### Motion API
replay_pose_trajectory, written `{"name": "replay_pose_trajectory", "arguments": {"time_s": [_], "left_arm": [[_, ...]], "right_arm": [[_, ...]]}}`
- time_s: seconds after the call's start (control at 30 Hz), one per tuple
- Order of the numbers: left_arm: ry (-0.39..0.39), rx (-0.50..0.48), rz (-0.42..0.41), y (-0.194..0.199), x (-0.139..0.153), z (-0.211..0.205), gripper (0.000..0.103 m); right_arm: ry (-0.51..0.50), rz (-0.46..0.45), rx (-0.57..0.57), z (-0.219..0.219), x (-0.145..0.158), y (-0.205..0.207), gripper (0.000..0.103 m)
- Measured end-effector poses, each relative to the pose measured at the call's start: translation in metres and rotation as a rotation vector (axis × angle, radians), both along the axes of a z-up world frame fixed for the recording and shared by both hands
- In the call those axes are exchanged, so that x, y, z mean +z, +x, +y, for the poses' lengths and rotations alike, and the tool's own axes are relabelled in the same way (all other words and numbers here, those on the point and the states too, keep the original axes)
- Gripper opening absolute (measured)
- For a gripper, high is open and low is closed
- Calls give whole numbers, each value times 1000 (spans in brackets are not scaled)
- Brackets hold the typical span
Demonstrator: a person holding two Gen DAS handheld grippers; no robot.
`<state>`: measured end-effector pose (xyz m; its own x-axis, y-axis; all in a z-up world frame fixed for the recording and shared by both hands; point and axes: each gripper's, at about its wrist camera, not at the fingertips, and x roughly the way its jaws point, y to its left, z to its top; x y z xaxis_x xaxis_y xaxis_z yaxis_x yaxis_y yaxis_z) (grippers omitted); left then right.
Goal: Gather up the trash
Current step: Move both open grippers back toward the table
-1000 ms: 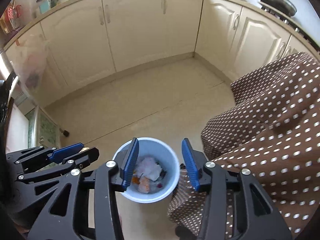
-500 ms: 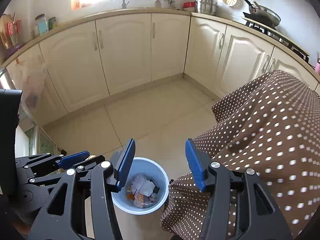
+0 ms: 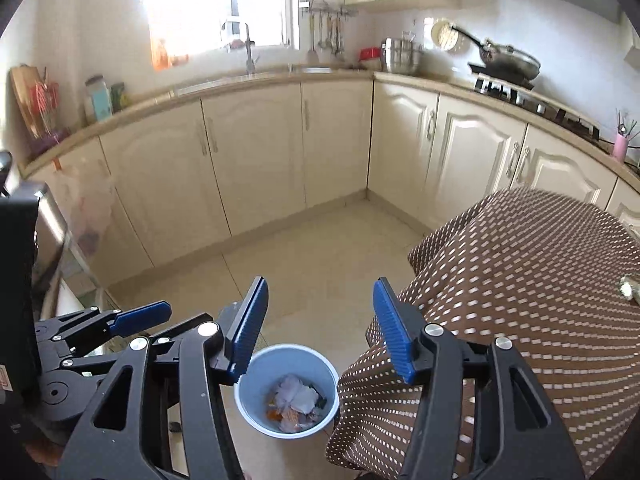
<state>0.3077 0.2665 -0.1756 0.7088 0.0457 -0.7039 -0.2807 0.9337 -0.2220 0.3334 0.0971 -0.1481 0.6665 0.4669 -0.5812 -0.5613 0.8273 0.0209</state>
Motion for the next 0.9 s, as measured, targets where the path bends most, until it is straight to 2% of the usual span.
{"name": "replay_pose_trajectory", "arguments": {"time_s": [0.23, 0.5, 0.7, 0.9], "left_arm": [[81, -13, -109, -25, 65, -42, 55], [140, -110, -164, -26, 104, -115, 56], [152, -242, -157, -7, 108, -190, 59], [150, -375, -124, 19, 97, -266, 59]], "right_arm": [[71, -78, -34, -47, 52, -22, 55], [109, -128, -139, -137, 79, -29, 58], [120, -130, -261, -215, 78, -22, 60], [119, -114, -390, -291, 67, -12, 63]]}}
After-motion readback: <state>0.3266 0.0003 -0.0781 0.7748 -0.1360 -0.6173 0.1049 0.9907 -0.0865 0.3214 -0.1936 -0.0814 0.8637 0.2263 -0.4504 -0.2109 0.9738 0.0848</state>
